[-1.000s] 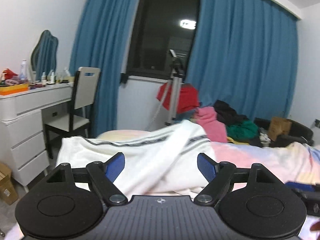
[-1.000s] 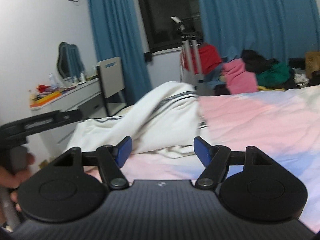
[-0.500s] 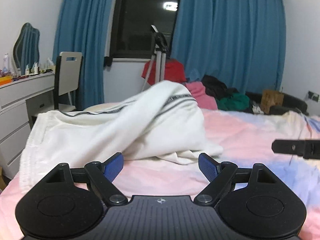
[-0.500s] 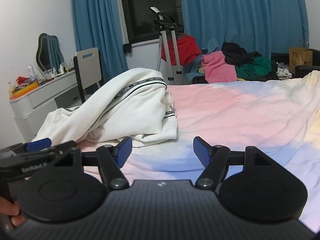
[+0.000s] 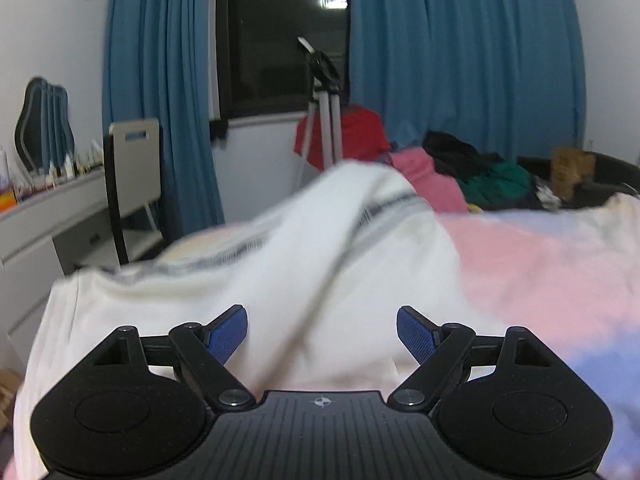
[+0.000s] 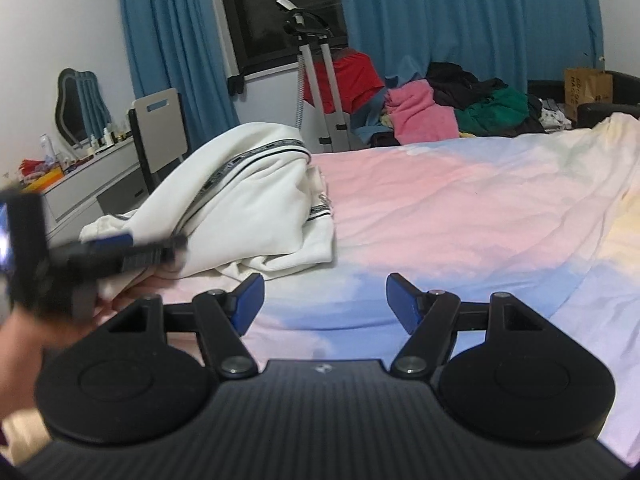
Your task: Fold clothes
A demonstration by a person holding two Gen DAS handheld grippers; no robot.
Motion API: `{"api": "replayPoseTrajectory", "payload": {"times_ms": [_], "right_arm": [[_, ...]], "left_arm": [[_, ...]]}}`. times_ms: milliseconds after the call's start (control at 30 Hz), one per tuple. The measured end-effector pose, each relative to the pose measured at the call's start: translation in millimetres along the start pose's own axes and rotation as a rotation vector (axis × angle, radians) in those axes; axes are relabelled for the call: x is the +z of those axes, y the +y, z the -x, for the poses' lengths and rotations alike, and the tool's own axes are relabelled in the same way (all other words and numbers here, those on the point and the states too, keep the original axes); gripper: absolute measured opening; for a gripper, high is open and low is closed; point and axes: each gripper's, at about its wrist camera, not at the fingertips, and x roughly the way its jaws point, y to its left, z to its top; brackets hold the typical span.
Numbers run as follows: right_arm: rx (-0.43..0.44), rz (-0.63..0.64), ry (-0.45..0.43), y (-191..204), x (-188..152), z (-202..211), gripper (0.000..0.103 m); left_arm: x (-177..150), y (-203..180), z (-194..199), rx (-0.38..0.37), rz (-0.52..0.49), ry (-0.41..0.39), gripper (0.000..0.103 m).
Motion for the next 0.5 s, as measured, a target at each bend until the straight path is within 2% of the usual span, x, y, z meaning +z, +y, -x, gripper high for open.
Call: {"api": "replayPoseTrajectory", "payload": {"times_ms": [167, 333, 367, 433, 500], "right_arm": [[-0.065, -0.058, 0.020, -29.1, -1.3, -11.3, 0.070], [-0.060, -0.187, 0.066, -56.1, -4.5, -38.4, 0.070], [-0.061, -0.192, 0.073, -57.3, -5.4, -44.3, 0.070], [-0.063, -0.203, 0.086, -59.3, -7.5, -55.9, 0.070], [-0.062, -0.208, 0.103, -59.7, -10.2, -66.2, 0.070]], "left_arm": [[34.9, -8.4, -55.3, 0.038, -0.056, -0.074, 0.090], [59.9, -15.4, -111.6, 0.021, -0.023, -0.038, 0.087], [63.2, -16.5, -119.7, 0.016, -0.016, -0.030, 0.084], [69.2, -18.9, -133.4, 0.015, -0.008, -0.028, 0.063], [71.1, -23.6, -135.2, -0.003, -0.020, -0.029, 0.035]]}}
